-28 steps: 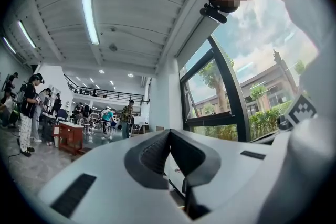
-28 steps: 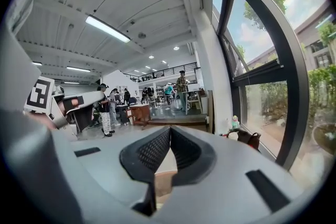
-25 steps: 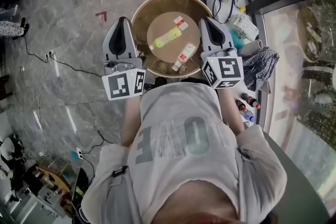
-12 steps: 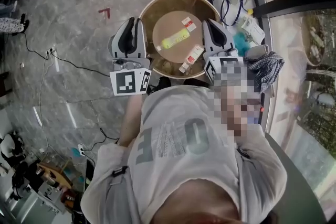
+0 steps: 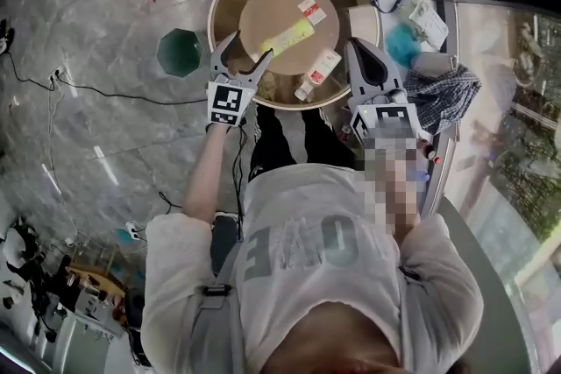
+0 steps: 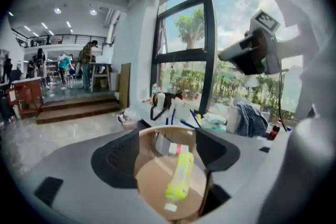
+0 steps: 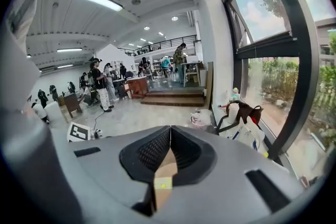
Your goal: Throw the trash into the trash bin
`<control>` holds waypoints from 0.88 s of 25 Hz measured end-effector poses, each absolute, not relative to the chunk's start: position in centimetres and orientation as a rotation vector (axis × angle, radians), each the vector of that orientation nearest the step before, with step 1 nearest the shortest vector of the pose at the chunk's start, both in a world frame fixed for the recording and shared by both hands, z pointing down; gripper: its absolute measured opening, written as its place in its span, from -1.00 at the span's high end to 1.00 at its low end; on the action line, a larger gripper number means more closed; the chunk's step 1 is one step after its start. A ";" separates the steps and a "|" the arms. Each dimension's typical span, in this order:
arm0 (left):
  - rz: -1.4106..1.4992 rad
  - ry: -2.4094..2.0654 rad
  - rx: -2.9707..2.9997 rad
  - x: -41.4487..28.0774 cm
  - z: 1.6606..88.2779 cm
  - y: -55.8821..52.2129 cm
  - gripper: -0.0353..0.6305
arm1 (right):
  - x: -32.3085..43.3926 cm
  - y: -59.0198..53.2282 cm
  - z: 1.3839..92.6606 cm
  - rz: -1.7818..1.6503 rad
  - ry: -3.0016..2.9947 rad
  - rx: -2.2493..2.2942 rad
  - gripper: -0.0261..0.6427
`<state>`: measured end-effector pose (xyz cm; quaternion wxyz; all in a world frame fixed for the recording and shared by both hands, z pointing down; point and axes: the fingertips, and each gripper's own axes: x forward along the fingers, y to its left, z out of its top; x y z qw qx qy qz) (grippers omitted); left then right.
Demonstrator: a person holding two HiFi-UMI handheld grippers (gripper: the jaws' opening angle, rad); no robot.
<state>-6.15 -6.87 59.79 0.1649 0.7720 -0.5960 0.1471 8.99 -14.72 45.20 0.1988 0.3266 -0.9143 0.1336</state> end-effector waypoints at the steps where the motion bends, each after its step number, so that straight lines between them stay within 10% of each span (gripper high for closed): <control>1: 0.469 -1.644 2.174 -6.0 62.7 -6.4 -0.09 | 9.0 -14.5 46.2 0.382 -2.539 0.907 0.88; 19: 0.890 -1.220 1.956 -4.2 85.3 -0.3 -0.07 | 9.5 -10.5 57.3 0.505 -2.353 0.865 0.88; 22: 0.993 -1.176 1.991 -3.8 86.0 -0.3 0.21 | 9.6 -10.2 57.7 0.495 -2.350 0.855 0.88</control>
